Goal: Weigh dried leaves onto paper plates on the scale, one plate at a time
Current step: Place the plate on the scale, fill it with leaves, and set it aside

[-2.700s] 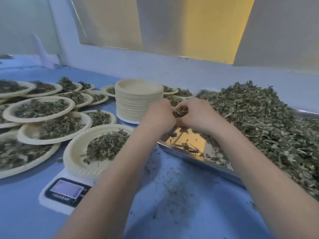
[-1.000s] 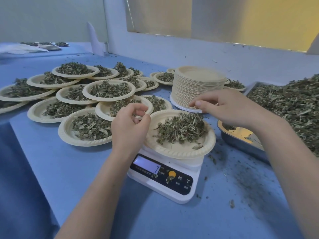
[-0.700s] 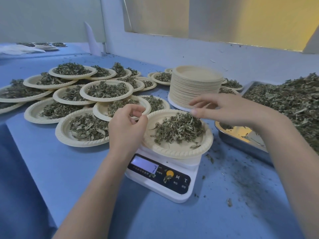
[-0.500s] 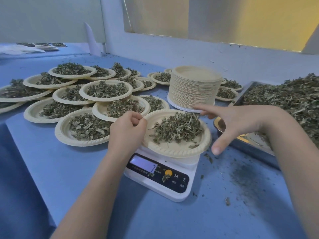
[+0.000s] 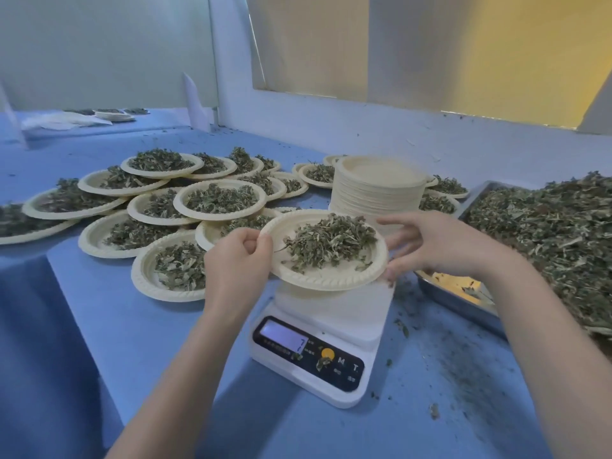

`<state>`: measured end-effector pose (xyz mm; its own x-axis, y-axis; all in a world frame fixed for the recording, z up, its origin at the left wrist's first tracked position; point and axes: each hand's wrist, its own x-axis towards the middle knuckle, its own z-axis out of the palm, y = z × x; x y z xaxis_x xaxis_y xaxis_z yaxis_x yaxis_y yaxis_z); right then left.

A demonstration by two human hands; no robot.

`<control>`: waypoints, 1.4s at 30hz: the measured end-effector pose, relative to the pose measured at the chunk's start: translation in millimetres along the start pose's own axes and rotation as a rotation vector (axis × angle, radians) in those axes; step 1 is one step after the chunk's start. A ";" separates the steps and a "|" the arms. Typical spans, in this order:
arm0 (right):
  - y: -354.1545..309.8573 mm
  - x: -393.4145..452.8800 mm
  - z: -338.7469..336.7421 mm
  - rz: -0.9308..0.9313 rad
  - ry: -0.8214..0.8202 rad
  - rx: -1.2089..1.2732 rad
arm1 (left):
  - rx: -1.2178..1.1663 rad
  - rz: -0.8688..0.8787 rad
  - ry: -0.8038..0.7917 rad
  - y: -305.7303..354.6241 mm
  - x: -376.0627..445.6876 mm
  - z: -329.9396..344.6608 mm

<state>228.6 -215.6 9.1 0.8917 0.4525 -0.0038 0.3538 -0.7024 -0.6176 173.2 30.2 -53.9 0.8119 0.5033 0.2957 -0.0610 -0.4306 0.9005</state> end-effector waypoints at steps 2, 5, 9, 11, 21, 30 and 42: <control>-4.3 3.5 6.6 0.000 0.115 0.089 | -0.013 -0.010 -0.008 4.9 4.8 -8.4; -21.0 16.9 18.7 -0.036 0.230 0.182 | 0.051 0.015 0.006 12.0 17.2 -21.0; -55.2 55.0 27.6 -0.093 0.261 0.183 | 0.061 0.000 0.010 17.6 49.4 -44.0; -71.9 78.9 31.2 -0.074 0.231 0.269 | 0.069 -0.010 0.027 16.7 70.6 -55.2; -129.6 225.2 69.5 0.051 0.070 0.232 | 0.144 -0.118 0.074 -15.2 182.1 -89.2; -146.5 312.3 101.5 0.092 -0.005 0.123 | 0.328 -0.214 0.039 -72.4 251.9 -85.7; -158.3 304.8 100.1 0.002 -0.010 -0.090 | 0.347 -0.186 0.118 -59.8 242.3 -98.5</control>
<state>416.2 88.5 27.1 0.8896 0.4565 -0.0130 0.3768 -0.7497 -0.5440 316.3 251.7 -4.7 0.7172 0.6703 0.1905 0.2962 -0.5408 0.7873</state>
